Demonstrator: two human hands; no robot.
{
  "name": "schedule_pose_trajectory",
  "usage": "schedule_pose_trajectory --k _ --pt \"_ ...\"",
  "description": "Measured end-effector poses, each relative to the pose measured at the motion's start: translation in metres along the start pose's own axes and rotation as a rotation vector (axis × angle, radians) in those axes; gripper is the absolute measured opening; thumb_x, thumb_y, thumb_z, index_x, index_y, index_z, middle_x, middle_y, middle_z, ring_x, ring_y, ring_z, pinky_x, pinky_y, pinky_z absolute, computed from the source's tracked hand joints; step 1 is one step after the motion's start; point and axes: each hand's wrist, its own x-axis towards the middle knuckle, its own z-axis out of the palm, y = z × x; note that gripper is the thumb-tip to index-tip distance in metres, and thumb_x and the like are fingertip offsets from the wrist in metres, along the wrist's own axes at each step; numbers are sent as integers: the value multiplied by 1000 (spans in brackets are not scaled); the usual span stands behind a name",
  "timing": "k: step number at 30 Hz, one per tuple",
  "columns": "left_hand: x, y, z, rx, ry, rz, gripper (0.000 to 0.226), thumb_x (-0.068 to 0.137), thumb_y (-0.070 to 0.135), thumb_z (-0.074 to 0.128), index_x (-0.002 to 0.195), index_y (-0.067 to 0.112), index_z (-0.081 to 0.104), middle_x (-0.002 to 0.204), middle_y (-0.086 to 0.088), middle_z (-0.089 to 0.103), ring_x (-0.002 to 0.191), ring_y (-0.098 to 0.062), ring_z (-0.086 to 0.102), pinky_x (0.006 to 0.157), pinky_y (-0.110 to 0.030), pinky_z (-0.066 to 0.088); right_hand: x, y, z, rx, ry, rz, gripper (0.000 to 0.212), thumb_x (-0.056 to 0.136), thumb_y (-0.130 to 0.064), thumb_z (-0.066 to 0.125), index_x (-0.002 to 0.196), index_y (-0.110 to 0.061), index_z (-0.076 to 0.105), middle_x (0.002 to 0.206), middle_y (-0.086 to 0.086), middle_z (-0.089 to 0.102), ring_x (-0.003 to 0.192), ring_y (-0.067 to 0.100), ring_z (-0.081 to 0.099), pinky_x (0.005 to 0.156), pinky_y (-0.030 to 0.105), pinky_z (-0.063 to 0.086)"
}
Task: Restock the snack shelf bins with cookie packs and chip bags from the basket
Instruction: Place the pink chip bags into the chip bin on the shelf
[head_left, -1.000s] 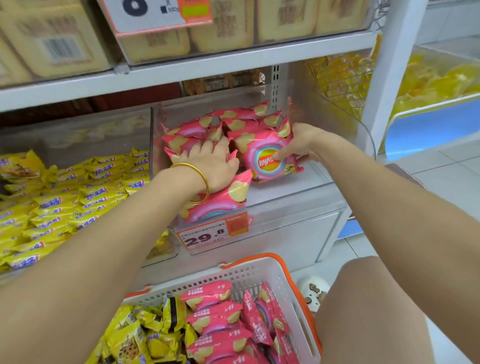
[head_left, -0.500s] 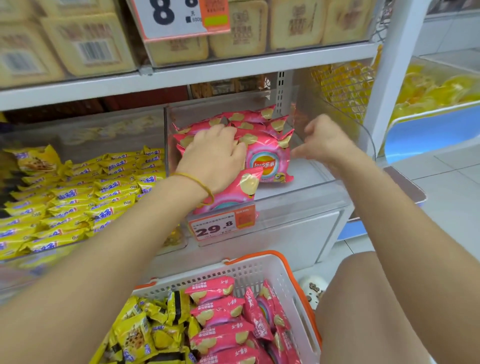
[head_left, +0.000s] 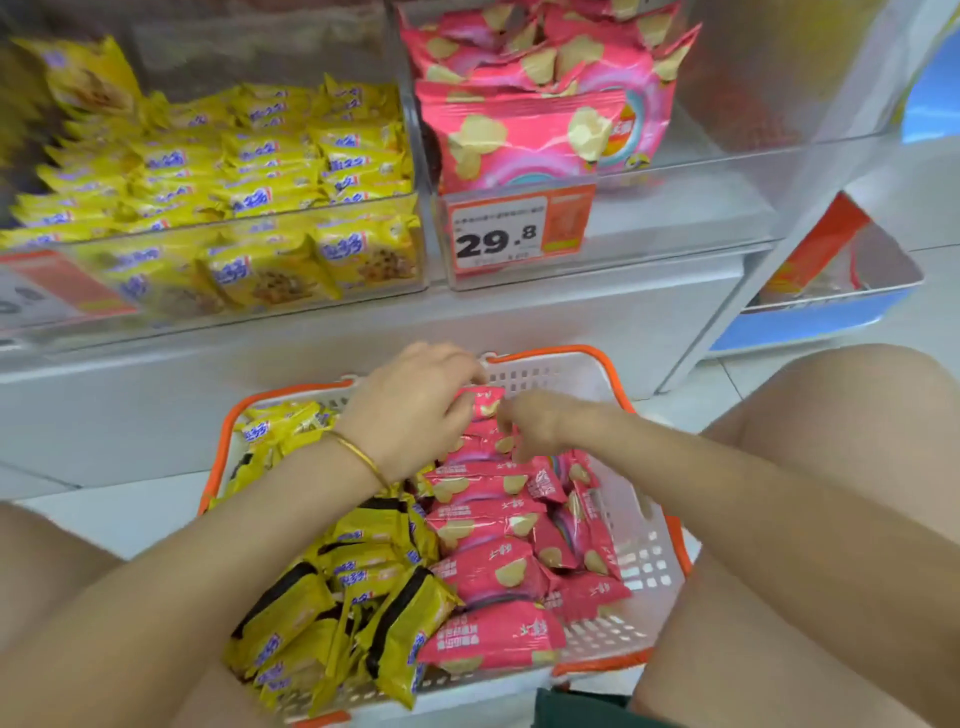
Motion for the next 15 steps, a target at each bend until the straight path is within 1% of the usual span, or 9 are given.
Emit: schedule_pose_trajectory --k 2,3,5,7,9,11,13,15 --pt "0 -3 4 -9 -7 -36 25 92 19 48 113 16 61 116 -2 61 110 -22 50 94 -28 32 19 4 27 -13 -65 9 48 81 -29 73 119 -6 55 118 7 60 109 28 57 83 28 42" --pt "1 -4 4 -9 -14 -51 26 93 20 47 115 16 60 118 -2 60 112 -21 49 94 -29 33 23 5 37 -17 -71 10 47 81 -29 72 119 -6 54 119 8 60 109 28 57 81 28 41" --pt "1 -4 7 8 -39 -80 28 95 23 44 118 18 59 121 0 57 115 -19 47 93 -31 37 30 6 52 -45 -26 7 36 85 -25 67 114 -7 54 118 10 60 107 28 56 79 29 40" --pt "1 -7 11 23 -93 -101 29 95 25 43 119 18 58 122 -1 56 117 -20 47 95 -34 41 33 3 56 -98 59 -18 19 88 -19 61 104 -10 55 113 12 60 105 30 57 77 31 42" --pt "2 -12 15 29 -160 -122 31 94 27 45 122 18 56 123 -3 55 118 -21 47 98 -38 41 33 -1 48 -107 103 -53 8 88 -13 58 94 -11 54 105 14 61 101 30 59 71 30 40" --pt "5 -19 19 58 -238 -142 37 92 30 50 126 18 52 127 -5 53 121 -22 46 100 -38 39 27 -4 30 -91 136 -88 6 86 -10 59 89 -10 53 98 14 61 94 29 59 68 28 37" --pt "7 -25 21 72 -332 -150 50 90 36 56 134 17 45 135 -6 49 126 -22 43 104 -34 35 13 -4 7 -79 196 -142 8 86 -12 60 92 -9 56 98 13 61 93 27 56 67 27 33" --pt "9 -27 20 31 -396 -157 63 86 42 62 139 16 39 140 -6 45 129 -21 41 103 -28 31 -6 1 -15 -40 257 -185 10 87 -17 62 90 -13 54 91 9 56 90 25 54 66 27 29"
